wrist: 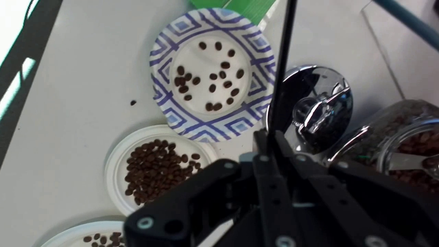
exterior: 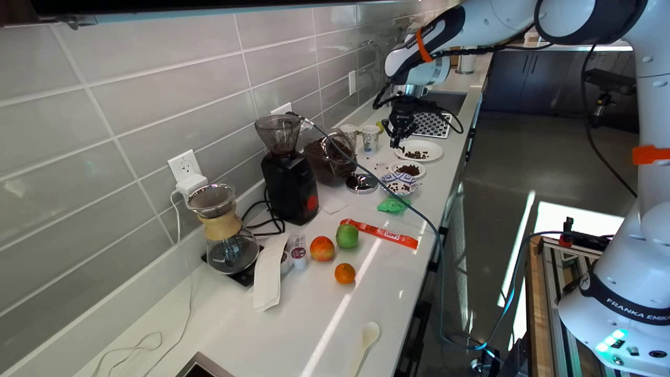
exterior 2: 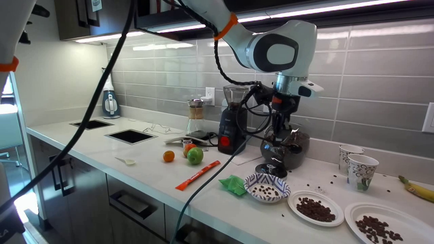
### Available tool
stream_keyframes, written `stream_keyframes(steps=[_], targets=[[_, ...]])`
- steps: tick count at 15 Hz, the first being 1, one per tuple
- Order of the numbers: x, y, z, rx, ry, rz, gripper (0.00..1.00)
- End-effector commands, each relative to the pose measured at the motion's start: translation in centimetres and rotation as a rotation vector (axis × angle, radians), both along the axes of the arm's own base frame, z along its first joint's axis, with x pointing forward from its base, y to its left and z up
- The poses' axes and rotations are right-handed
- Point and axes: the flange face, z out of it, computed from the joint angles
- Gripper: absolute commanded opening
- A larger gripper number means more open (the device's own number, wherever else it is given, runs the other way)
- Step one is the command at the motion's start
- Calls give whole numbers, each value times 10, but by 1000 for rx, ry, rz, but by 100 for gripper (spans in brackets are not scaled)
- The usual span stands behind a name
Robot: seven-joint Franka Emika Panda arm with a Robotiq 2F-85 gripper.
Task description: Use the black spoon to place some coffee beans from the glass container on the white plate on the left.
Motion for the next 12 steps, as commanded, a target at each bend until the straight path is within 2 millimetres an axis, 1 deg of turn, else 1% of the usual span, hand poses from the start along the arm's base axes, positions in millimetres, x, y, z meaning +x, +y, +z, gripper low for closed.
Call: stream_keyframes(steps=[1, 6, 9, 12], targets=[[1, 23, 0, 98, -5, 86, 1], [14, 71, -3, 111, 17, 240, 1], [20, 99, -6, 107, 22, 259, 1], [26, 119, -4, 84, 30, 229, 1]])
